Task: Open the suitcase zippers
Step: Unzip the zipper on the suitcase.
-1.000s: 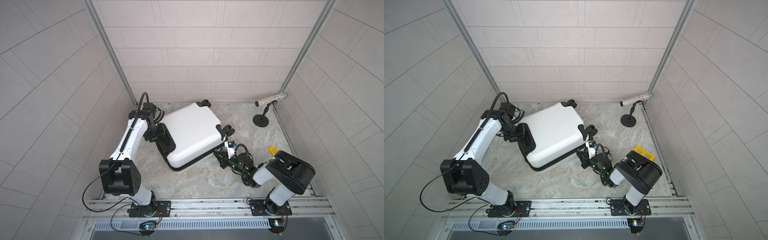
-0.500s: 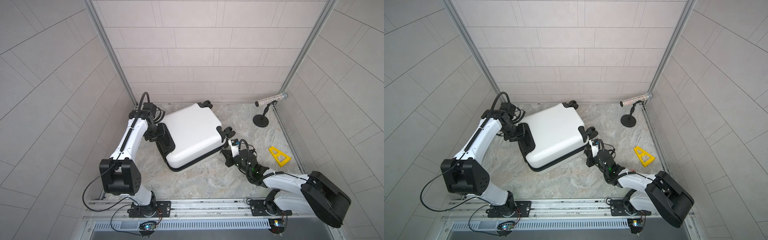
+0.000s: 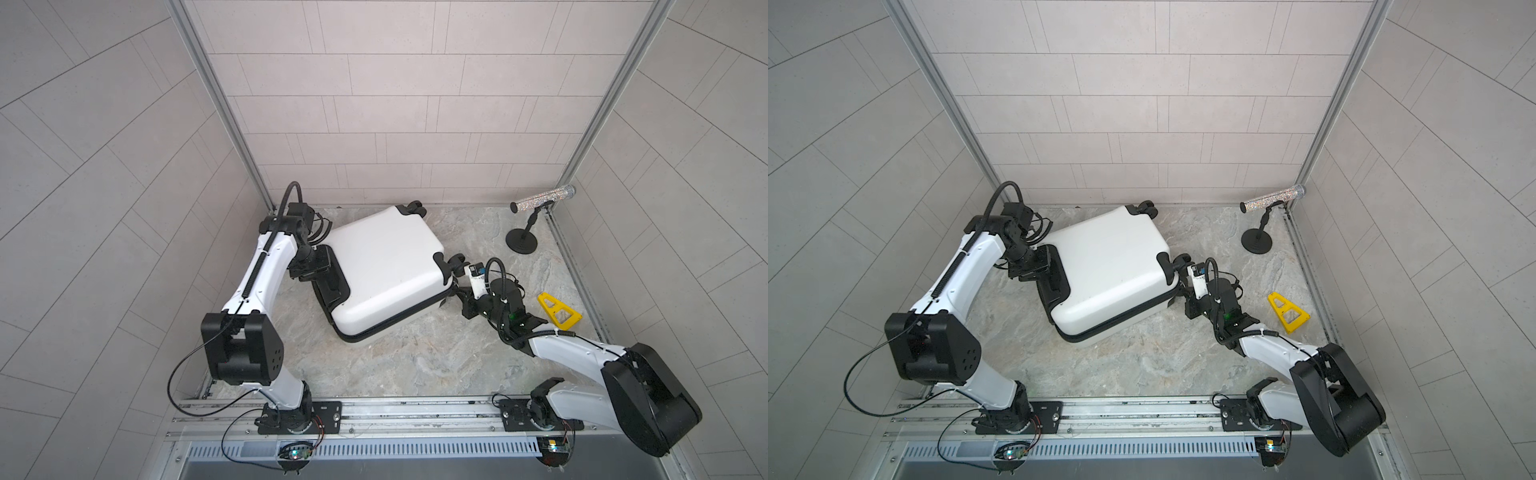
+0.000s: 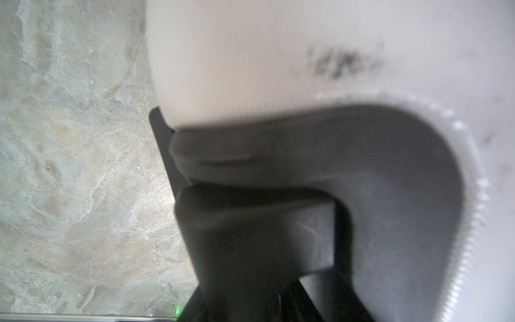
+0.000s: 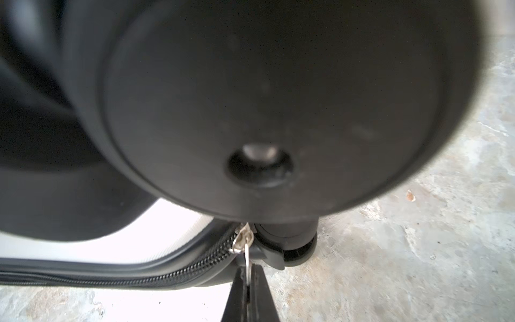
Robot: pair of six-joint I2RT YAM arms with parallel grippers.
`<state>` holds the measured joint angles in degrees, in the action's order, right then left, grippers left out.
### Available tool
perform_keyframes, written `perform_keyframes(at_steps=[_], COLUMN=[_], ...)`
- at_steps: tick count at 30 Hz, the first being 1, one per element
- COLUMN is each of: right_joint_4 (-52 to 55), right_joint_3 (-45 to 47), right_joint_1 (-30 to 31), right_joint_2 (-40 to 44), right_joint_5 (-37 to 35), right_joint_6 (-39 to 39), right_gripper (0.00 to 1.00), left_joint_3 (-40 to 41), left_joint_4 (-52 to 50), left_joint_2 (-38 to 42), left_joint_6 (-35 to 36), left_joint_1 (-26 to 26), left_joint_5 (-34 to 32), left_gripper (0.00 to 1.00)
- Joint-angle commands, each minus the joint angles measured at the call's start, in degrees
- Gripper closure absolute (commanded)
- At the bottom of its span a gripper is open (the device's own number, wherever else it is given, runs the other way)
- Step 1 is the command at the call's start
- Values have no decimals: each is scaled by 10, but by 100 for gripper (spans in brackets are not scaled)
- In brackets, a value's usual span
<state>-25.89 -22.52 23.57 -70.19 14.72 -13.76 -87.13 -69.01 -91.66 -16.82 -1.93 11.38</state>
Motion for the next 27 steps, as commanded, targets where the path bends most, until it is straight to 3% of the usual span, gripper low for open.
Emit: perform_keyframes(at_steps=[1, 5, 11, 16, 20, 27], right_joint_4=[-46, -47, -61, -82, -89, -81], right_joint_3=[8, 17, 25, 38, 44, 45], right_joint_1=[-14, -9, -8, -7, -5, -3], right_joint_2=[19, 37, 54, 63, 72, 85], right_joint_5=[-50, -46, -53, -65, -80, -94], right_joint_6=[17, 22, 28, 23, 20, 20], right_gripper=[100, 100, 100, 100, 100, 100], left_joint_3=[-31, -97, -168, -208, -236, -285], left_joint_4=[34, 33, 73, 127, 152, 173], left_joint_2=[-12, 3, 3, -15, -56, -144], left_joint_6=[81, 96, 112, 153, 216, 307], left_joint_1=[-17, -78, -181, -261, -325, -423], left_joint_5=[-42, -85, -119, -92, -19, 37], left_gripper=[53, 43, 40, 38, 37, 33])
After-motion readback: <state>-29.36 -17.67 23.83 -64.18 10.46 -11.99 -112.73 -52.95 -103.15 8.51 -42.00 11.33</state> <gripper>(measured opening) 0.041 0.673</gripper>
